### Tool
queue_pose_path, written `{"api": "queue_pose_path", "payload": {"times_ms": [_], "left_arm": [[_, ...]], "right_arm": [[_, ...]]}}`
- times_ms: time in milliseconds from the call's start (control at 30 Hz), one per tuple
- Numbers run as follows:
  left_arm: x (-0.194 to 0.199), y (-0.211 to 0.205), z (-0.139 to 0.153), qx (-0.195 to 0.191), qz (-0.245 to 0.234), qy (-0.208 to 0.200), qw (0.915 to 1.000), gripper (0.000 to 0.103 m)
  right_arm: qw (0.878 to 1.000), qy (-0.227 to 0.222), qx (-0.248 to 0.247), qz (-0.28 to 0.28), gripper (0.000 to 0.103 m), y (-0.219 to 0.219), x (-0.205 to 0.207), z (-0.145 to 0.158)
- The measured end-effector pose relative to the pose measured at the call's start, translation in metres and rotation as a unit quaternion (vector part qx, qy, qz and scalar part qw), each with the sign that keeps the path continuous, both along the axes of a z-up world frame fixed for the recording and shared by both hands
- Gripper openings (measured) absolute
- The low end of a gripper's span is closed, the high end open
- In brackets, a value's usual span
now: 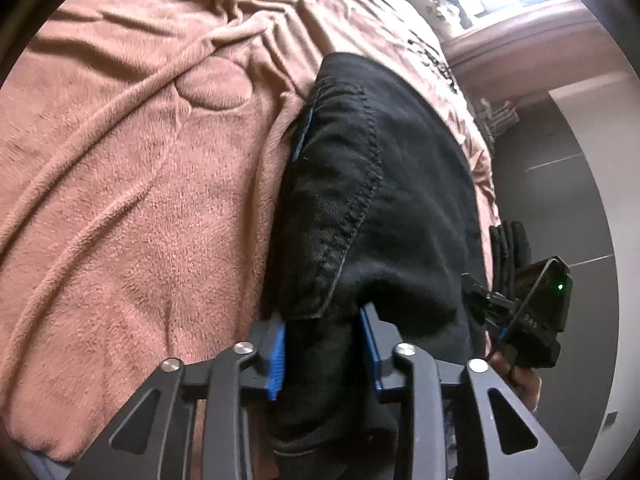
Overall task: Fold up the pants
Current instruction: 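Grasp the folded pants with the left tool while the right tool holds the other edge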
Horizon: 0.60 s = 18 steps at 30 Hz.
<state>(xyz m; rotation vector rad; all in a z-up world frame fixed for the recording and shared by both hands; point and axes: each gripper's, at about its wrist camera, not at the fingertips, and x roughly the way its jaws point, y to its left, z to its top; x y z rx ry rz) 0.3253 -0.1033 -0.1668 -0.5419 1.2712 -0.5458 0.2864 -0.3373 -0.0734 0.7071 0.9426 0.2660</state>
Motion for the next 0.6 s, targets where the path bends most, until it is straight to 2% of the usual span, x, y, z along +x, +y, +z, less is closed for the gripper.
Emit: {"api": "queue_pose_path", "payload": {"times_ms": [100,300,600], "left_arm": [[-0.003,0.006,0.008,-0.007,0.003,-0.006,1.0000,0.028],[-0.011,0.023,0.025,-0.005,0.011,-0.020,0.9997,0.026],[-0.019,0.064,0.031,0.004,0.039,-0.022,0.9990,0.026]], "right_arm": [[1.000,0.000,0.004,-0.006,0.026,0.000,-0.004,0.006],[1.000,0.011,0.005,-0.002,0.023,0.016,-0.005,0.010],[0.999,0.035,-0.008,0.030,0.023,0.060,0.010,0.015]]}}
